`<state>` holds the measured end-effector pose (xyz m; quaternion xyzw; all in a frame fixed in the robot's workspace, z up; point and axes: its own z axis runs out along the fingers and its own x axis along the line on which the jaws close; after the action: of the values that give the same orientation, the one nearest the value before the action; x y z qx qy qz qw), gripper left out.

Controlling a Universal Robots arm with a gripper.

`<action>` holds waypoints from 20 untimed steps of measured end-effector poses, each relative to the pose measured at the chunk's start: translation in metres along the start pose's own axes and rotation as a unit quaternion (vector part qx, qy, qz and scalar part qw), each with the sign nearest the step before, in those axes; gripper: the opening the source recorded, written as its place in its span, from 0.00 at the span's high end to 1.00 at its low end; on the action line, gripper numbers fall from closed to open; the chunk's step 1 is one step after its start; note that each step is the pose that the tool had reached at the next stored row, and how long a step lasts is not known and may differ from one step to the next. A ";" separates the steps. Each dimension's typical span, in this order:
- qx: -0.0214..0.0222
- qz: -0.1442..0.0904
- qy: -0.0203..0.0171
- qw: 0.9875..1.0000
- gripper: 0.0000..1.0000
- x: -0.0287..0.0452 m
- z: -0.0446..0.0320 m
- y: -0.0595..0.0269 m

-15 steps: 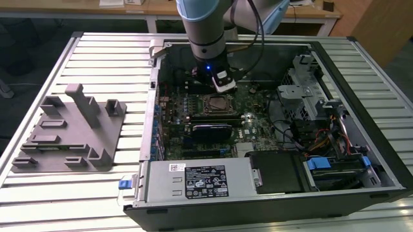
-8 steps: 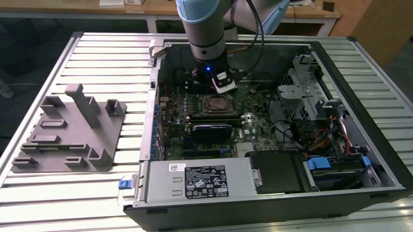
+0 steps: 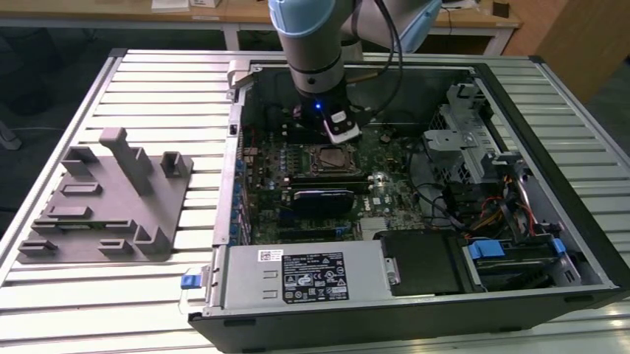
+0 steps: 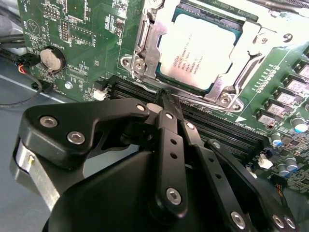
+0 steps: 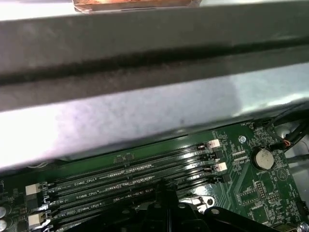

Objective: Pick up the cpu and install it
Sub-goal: 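Install the first cpu locking lever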

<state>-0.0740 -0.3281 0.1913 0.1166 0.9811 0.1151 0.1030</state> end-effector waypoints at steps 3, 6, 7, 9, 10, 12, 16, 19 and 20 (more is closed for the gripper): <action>0.000 0.000 0.000 1.000 0.89 0.0000 0.0008 -0.0006; 0.000 0.000 -0.001 1.000 0.89 0.0001 0.0021 -0.0010; 0.000 0.000 -0.001 1.000 0.89 0.0001 0.0022 -0.0011; 0.000 0.000 -0.001 1.000 0.89 0.0001 0.0022 -0.0013; 0.000 0.000 -0.001 1.000 0.89 0.0000 0.0022 -0.0015; 0.000 0.000 -0.001 1.000 0.89 -0.0002 0.0021 -0.0021; -0.003 0.000 0.000 1.000 0.89 -0.0007 0.0017 -0.0043; -0.006 0.001 0.000 1.000 0.89 -0.0011 0.0012 -0.0059; -0.008 0.002 0.001 1.000 0.89 -0.0012 0.0011 -0.0063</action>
<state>-0.0739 -0.3342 0.1889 0.1174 0.9800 0.1234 0.1029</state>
